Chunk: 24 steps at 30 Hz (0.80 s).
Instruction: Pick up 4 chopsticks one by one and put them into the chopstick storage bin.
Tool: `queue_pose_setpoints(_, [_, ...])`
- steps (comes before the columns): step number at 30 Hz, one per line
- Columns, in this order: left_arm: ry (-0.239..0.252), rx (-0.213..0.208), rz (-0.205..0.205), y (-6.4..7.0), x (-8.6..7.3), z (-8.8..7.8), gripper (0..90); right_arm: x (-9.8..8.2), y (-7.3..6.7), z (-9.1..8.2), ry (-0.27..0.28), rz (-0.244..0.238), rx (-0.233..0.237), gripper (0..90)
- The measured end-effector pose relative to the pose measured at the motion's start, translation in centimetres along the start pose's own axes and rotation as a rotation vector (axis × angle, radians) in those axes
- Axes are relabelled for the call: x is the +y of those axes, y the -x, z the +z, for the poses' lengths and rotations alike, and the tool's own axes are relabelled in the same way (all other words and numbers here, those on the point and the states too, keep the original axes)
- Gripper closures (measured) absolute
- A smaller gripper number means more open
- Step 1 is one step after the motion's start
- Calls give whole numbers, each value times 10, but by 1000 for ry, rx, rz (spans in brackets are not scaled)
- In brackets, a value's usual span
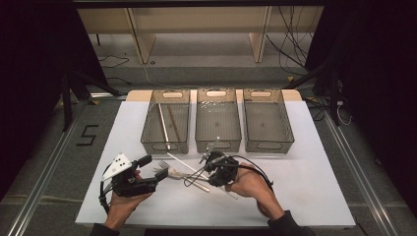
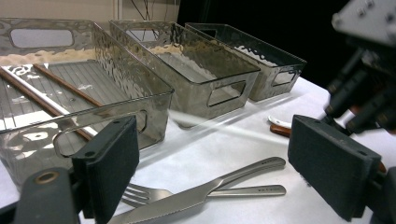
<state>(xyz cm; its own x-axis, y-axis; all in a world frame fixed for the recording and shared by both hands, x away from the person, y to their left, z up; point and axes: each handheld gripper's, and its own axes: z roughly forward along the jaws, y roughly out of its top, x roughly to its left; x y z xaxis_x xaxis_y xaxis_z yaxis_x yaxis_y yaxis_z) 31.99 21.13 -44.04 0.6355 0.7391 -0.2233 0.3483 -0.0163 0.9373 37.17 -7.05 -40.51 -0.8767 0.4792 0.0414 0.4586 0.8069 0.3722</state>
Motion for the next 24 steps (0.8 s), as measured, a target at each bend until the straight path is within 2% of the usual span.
queue_pose_setpoints(8, [2, -1, -5, 0, 0, 0, 162, 32, 18, -12, 113, 51, -14, 852])
queue_pose_setpoints(14, [3, 0, -6, 0, 0, 0, 162, 52, 26, -14, 152, 71, -23, 852])
queue_pose_setpoints(24, [3, 0, -8, 0, 0, 0, 162, 73, 37, -16, 211, 86, -32, 852])
